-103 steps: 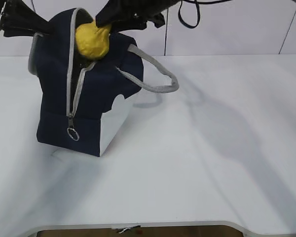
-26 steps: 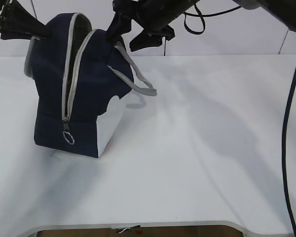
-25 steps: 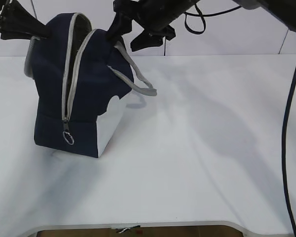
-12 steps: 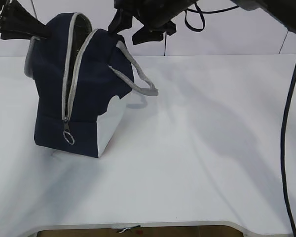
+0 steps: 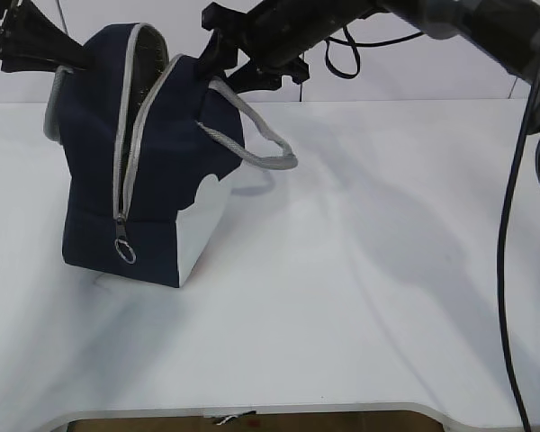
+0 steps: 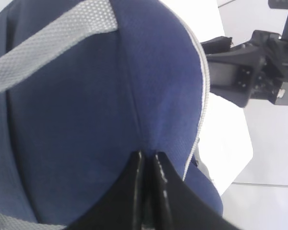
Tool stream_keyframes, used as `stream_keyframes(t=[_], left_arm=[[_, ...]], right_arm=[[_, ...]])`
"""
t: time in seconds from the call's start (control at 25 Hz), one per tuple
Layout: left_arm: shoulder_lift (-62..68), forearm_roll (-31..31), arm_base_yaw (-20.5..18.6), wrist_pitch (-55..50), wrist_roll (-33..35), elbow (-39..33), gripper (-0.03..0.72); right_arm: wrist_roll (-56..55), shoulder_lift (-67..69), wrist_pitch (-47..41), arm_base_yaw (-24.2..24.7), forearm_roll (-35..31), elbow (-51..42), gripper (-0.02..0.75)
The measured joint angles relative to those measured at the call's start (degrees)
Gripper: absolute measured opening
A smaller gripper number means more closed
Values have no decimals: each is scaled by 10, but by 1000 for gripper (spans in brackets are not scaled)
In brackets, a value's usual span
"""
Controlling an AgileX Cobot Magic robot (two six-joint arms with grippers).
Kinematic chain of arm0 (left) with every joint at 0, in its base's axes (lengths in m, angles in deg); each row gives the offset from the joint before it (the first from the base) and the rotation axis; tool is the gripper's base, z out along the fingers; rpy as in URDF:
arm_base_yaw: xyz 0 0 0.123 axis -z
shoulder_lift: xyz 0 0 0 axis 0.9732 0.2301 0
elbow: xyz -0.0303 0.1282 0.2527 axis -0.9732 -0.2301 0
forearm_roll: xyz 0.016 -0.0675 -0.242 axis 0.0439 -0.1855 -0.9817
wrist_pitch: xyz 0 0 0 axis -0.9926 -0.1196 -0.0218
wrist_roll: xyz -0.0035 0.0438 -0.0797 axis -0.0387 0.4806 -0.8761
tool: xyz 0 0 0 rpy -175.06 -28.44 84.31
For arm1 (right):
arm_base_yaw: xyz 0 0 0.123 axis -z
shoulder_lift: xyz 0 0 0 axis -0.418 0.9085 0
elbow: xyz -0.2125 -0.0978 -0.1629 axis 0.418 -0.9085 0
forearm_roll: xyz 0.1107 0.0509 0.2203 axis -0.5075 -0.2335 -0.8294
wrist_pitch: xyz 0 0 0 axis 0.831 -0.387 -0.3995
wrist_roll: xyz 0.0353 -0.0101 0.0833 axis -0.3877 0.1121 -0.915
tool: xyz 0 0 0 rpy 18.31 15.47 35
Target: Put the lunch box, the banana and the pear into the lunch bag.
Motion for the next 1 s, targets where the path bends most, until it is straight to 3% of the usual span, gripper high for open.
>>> stream_keyframes(t=[0.16,0.28,0.6,1.0], left_arm=[[0,0,1,0,0,0,3],[0,0,8,0,0,0,3],[0,0,45,1,-5,0,3],[1,-36,108,2,-19,0,3]], right_arm=[[0,3,0,0,-2,0,155],[9,4,-11,0,-2,0,62],[60,-11,-96,0,15,0,43],[58,-102,-135,3,227,0,41]])
